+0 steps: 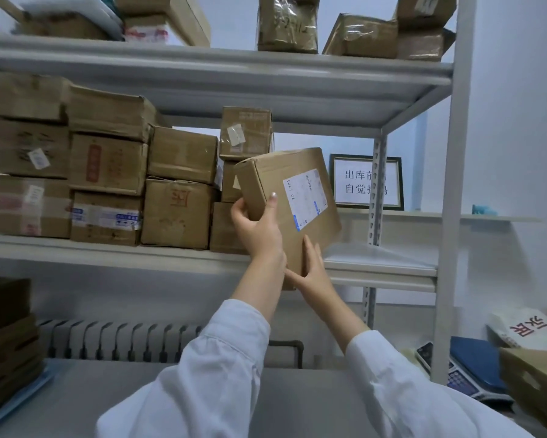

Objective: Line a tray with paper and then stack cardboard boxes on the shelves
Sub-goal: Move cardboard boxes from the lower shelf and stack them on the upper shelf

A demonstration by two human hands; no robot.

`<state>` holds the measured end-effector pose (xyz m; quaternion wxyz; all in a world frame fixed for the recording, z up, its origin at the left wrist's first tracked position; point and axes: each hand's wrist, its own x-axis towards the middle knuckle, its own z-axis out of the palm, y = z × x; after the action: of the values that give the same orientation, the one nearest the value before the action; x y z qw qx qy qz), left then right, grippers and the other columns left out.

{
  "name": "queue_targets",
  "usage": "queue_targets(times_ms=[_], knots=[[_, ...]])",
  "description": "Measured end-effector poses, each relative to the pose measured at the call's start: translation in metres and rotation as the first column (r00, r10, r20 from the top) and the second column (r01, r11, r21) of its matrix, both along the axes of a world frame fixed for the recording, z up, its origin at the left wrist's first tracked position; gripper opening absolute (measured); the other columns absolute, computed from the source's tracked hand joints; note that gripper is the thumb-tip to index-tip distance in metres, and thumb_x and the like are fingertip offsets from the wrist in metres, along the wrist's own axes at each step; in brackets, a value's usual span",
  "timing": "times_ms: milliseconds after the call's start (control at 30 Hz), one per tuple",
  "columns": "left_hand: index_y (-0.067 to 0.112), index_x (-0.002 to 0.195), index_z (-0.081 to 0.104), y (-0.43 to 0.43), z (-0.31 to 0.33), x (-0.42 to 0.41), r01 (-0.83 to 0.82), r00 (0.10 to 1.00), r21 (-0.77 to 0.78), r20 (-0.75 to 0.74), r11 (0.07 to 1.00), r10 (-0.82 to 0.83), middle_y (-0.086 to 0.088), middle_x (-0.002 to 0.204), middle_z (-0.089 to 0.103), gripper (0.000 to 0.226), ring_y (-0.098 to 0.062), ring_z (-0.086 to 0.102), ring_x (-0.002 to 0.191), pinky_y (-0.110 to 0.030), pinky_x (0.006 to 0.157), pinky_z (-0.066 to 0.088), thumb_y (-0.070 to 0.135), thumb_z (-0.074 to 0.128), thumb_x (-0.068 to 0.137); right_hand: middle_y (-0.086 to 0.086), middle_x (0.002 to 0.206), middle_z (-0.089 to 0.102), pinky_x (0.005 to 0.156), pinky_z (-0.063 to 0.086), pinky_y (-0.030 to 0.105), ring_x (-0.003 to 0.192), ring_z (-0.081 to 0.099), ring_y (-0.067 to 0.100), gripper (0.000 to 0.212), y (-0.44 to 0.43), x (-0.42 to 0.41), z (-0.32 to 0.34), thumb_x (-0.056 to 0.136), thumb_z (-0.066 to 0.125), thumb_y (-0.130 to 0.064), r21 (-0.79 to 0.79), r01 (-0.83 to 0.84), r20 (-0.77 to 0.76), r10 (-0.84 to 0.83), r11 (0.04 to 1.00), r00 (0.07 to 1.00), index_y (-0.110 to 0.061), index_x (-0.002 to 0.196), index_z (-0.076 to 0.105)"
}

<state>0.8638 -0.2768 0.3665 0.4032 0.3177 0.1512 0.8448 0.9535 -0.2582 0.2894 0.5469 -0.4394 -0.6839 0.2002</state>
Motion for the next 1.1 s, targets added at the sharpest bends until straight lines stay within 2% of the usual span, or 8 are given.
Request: queue_targets(times_ms=[133, 233, 333, 467, 600, 767, 933, 1100], knots=[[0.016, 0.113, 0.045, 0.006, 0.008, 0.011, -0.016, 0.995, 0.015, -0.096, 1.000, 0.017, -0.005, 0.113, 0.062, 0.037, -0.018, 0.061, 0.100, -0.027, 0.089, 0.048, 0.009, 0.068, 0.084, 0.001, 0.160, 0.006, 0.115, 0.022, 0.030, 0.147, 0.006, 0.013, 0.105, 0.012, 0.001, 0.004, 0.067, 0.072, -0.038, 0.034, -0.033, -0.038, 0.034, 0.999, 0.999, -0.026, 0.151, 0.010], [0.014, 0.127, 0.044, 0.014, 0.010, 0.013, -0.044, 0.969, 0.015, -0.242, 0.999, 0.047, 0.000, 0.116, 0.060, 0.046, -0.016, 0.060, 0.104, -0.028, 0.091, 0.048, 0.007, 0.063, 0.086, 0.001, 0.155, 0.028, 0.108, 0.039, 0.044, 0.143, 0.026, 0.018, 0.096, 0.024, 0.004, 0.003, 0.067, 0.072, -0.050, 0.062, -0.080, -0.100, 0.086, 0.995, 0.991, -0.035, 0.149, 0.023], [0.016, 0.132, 0.043, 0.023, 0.007, 0.013, -0.094, 0.911, 0.041, -0.400, 0.995, 0.102, 0.004, 0.117, 0.058, 0.052, -0.015, 0.058, 0.109, -0.036, 0.099, 0.047, 0.005, 0.062, 0.085, -0.006, 0.130, 0.055, 0.081, 0.053, 0.022, 0.118, 0.055, 0.009, 0.065, 0.031, 0.007, 0.005, 0.076, 0.066, -0.044, 0.117, -0.130, -0.154, 0.147, 0.985, 0.977, -0.041, 0.135, 0.041], [0.021, 0.140, 0.037, 0.031, 0.001, 0.013, -0.091, 0.834, 0.052, -0.542, 0.994, 0.105, 0.001, 0.130, 0.056, 0.063, -0.015, 0.057, 0.113, -0.040, 0.102, 0.045, 0.003, 0.062, 0.084, -0.018, 0.110, 0.062, 0.073, 0.045, 0.008, 0.098, 0.058, -0.008, 0.030, 0.035, 0.010, 0.017, 0.095, 0.053, -0.034, 0.163, -0.094, -0.198, 0.126, 0.982, 0.972, -0.040, 0.124, 0.048], [0.019, 0.144, 0.033, 0.037, -0.005, 0.016, -0.034, 0.799, 0.046, -0.598, 0.998, 0.055, -0.002, 0.138, 0.050, 0.064, -0.016, 0.051, 0.122, -0.039, 0.105, 0.042, 0.000, 0.058, 0.087, -0.011, 0.127, 0.060, 0.096, 0.044, 0.026, 0.118, 0.054, 0.008, 0.049, 0.050, 0.012, 0.023, 0.090, 0.046, -0.053, 0.140, -0.028, -0.193, 0.055, 0.990, 0.980, -0.034, 0.135, 0.049], [0.008, 0.131, 0.051, 0.050, -0.009, 0.015, -0.068, 0.781, -0.009, -0.622, 0.998, 0.048, -0.005, 0.122, 0.060, 0.043, -0.020, 0.057, 0.116, -0.039, 0.102, 0.045, -0.002, 0.054, 0.089, -0.006, 0.145, 0.046, 0.106, 0.038, 0.031, 0.131, 0.044, 0.012, 0.055, 0.067, 0.006, 0.025, 0.096, 0.039, -0.047, 0.124, -0.044, -0.179, 0.065, 0.991, 0.982, -0.030, 0.147, 0.030], [0.013, 0.136, 0.046, 0.058, -0.019, 0.009, -0.080, 0.771, -0.054, -0.636, 0.995, 0.027, 0.003, 0.125, 0.054, 0.046, -0.012, 0.050, 0.117, -0.032, 0.105, 0.041, 0.001, 0.050, 0.092, -0.008, 0.145, 0.043, 0.100, 0.036, 0.021, 0.129, 0.045, 0.010, 0.052, 0.078, 0.000, 0.027, 0.101, 0.037, -0.037, 0.090, -0.105, -0.176, 0.120, 0.990, 0.977, -0.032, 0.150, 0.022], [0.014, 0.139, 0.043, 0.069, -0.023, 0.002, -0.067, 0.773, -0.111, -0.634, 0.992, -0.018, -0.004, 0.135, 0.054, 0.046, -0.019, 0.051, 0.123, -0.040, 0.108, 0.039, 0.001, 0.043, 0.095, -0.008, 0.153, 0.034, 0.115, 0.029, 0.039, 0.139, 0.035, 0.014, 0.065, 0.091, -0.007, 0.028, 0.090, 0.039, -0.052, 0.081, -0.102, -0.136, 0.112, 0.992, 0.984, -0.034, 0.150, 0.019]])
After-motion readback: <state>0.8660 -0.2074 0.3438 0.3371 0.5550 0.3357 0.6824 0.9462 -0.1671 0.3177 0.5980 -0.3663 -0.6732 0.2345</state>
